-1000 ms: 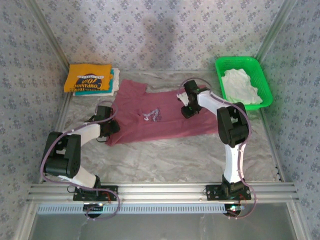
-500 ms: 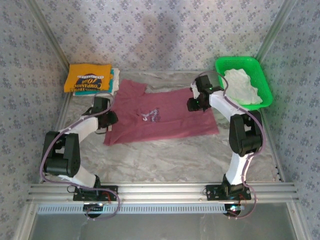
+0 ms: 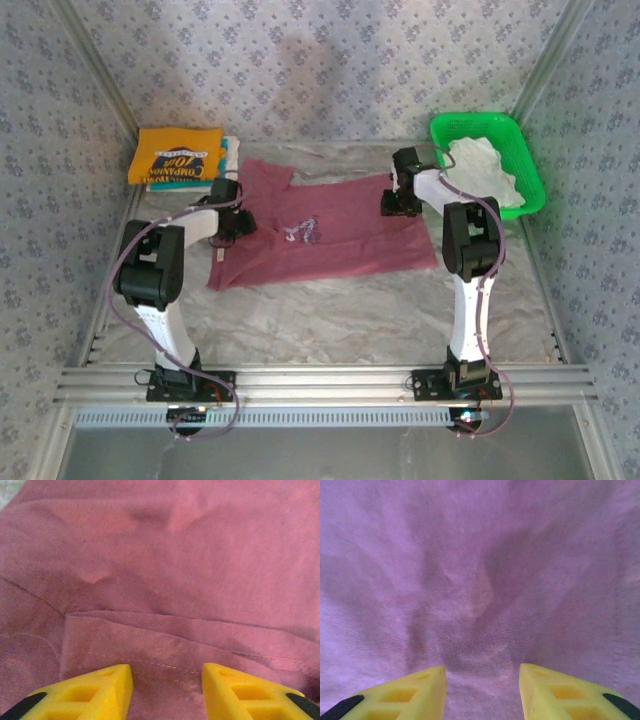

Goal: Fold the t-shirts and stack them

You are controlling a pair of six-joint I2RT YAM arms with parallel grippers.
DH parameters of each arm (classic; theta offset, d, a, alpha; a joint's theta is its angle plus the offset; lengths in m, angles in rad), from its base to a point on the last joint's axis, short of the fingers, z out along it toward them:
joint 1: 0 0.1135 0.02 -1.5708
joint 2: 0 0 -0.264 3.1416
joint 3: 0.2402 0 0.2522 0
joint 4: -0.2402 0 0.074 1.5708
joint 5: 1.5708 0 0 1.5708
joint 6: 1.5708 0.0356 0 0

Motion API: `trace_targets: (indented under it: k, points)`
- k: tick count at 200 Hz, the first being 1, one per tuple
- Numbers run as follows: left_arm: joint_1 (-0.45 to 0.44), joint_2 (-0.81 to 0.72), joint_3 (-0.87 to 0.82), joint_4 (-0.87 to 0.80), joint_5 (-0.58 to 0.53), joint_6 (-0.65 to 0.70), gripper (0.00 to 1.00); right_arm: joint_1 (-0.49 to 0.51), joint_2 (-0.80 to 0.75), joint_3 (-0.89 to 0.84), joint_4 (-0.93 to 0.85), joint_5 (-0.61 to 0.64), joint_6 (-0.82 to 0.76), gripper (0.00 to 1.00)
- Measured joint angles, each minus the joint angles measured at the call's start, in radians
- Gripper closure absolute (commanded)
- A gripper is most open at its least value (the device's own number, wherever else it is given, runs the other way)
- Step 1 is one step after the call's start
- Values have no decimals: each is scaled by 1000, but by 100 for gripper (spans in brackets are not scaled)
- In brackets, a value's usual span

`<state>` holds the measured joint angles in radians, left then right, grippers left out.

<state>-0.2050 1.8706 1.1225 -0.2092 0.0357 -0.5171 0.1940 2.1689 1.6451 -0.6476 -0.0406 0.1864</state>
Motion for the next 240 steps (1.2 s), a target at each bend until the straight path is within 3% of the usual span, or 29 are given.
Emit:
trace_targets:
  k: [42,105,159,186,218,225,240]
  points:
    - [0,-31,-62,56,5,-8,57,0,-106,-184,94,6,53,58]
    - [-37,-253,-315,48,23,-39,57,4,-401,-587,132,23,167,58]
    - [-51,-399,-379,-82,-13,-55,56,11,-476,-641,108,29,208,54]
    - [-29,-396,-263,-141,-32,-28,55,11,-532,-603,108,30,216,49]
    - [-13,-277,54,-158,-55,37,54,11,-562,-516,203,22,198,45]
    - [-11,-242,122,-166,-59,52,47,11,-565,-504,228,17,190,44]
    - [-6,-138,281,-179,-76,88,45,11,-566,-487,275,7,179,43]
